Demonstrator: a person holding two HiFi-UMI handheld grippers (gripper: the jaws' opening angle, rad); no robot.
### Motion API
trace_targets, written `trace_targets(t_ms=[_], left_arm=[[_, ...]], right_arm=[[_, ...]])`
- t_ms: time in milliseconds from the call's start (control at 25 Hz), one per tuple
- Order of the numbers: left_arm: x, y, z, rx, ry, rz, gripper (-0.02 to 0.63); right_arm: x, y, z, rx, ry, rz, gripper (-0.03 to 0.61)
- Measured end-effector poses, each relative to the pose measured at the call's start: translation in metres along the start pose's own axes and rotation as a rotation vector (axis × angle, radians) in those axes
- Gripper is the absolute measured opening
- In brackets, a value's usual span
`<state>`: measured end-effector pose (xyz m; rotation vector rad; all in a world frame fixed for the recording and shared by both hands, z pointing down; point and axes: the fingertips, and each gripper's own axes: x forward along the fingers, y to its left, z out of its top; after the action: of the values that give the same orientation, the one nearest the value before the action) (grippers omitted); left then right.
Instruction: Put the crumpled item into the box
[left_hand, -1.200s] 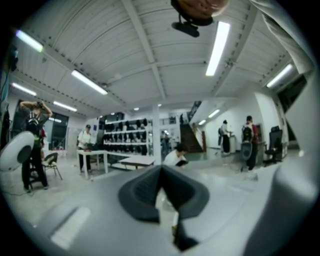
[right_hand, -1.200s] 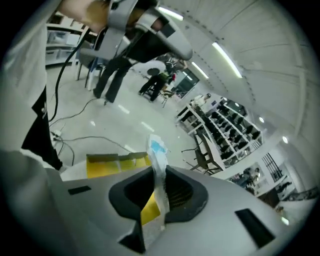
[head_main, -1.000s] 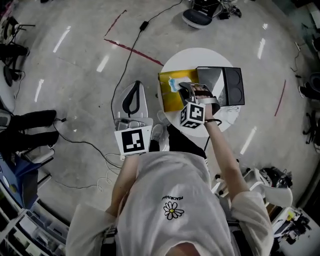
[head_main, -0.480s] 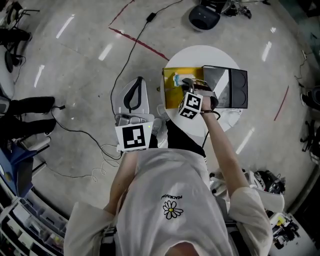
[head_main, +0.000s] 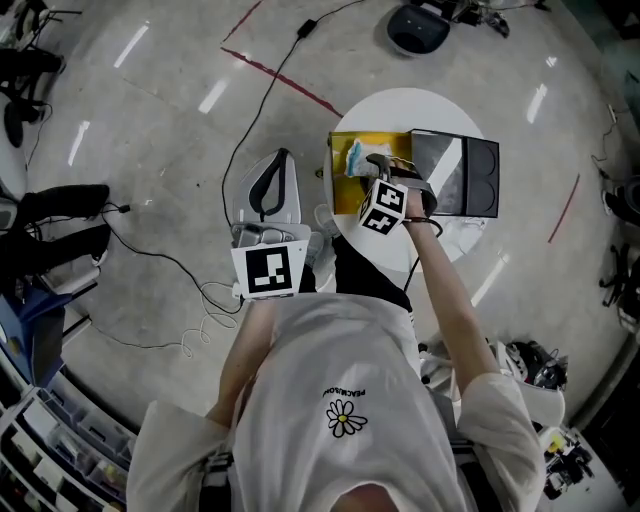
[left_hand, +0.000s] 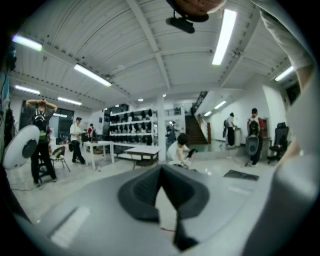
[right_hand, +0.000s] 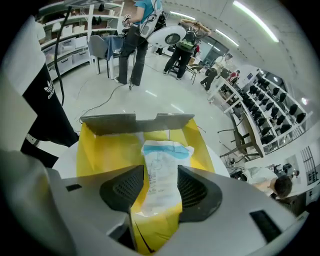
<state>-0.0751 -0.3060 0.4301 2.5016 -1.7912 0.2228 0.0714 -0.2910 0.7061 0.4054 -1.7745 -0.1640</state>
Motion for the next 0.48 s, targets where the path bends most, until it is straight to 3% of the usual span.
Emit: trace_targets(t_ms=[320,480], left_arm=[[-0.001,-0.001,0.005,0.0,-0.018,-0.012,-0.003],[-0.001,-0.004,0.011,0.002,-0.037,-0.032,-0.003]], right_arm=[[-0.013,-0.002,0.006,-0.001,-0.013,0.03,0.238],[-0.035,-0.029,0.019,0.023,-0.061,-0.057,0.238]])
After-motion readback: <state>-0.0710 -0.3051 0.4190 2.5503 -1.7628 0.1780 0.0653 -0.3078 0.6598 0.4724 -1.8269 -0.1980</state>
